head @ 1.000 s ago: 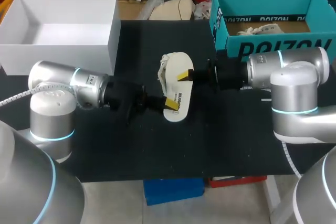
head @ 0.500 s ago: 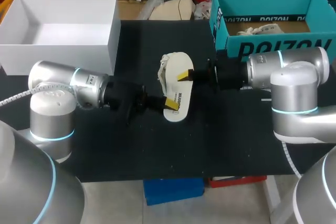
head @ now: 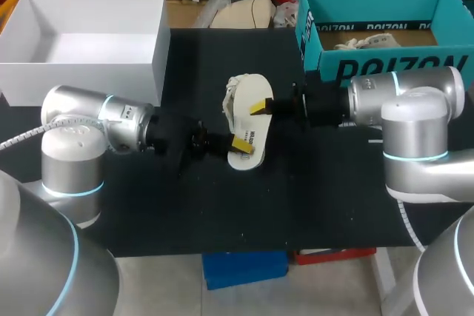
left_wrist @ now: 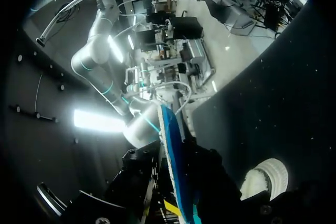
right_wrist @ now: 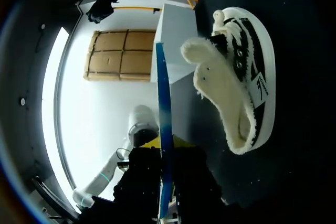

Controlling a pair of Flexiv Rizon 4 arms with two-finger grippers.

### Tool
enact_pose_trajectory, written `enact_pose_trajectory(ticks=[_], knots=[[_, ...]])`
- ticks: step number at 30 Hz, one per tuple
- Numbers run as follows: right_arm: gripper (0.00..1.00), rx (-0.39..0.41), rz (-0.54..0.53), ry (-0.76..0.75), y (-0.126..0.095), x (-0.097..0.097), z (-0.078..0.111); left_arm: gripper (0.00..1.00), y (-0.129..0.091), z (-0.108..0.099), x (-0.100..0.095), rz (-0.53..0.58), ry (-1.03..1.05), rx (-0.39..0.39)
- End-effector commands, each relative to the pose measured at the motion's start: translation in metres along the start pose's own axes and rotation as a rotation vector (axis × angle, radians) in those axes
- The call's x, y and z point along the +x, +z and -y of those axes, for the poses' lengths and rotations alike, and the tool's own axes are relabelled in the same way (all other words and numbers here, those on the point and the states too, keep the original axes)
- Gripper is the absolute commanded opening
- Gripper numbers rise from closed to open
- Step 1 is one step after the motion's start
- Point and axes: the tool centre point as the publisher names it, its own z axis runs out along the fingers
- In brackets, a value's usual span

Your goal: Take the shoe out of the shoebox, open the shoe tongue, remove and reinsert the insole, then place the shoe into the shoebox

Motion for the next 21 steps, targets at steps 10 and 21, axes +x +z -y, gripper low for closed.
enact_pose_trajectory(ticks=[10, 21], knots=[[0.00, -0.004, 0.001, 0.000, 0.002, 0.000, 0.001, 1.00, -0.059, 0.016, -0.017, -0.484, -0.028, -0.137], [0.00, -0.004, 0.001, 0.000, 0.002, 0.000, 0.001, 1.00, -0.068, 0.009, -0.048, -1.073, 0.165, -0.211]])
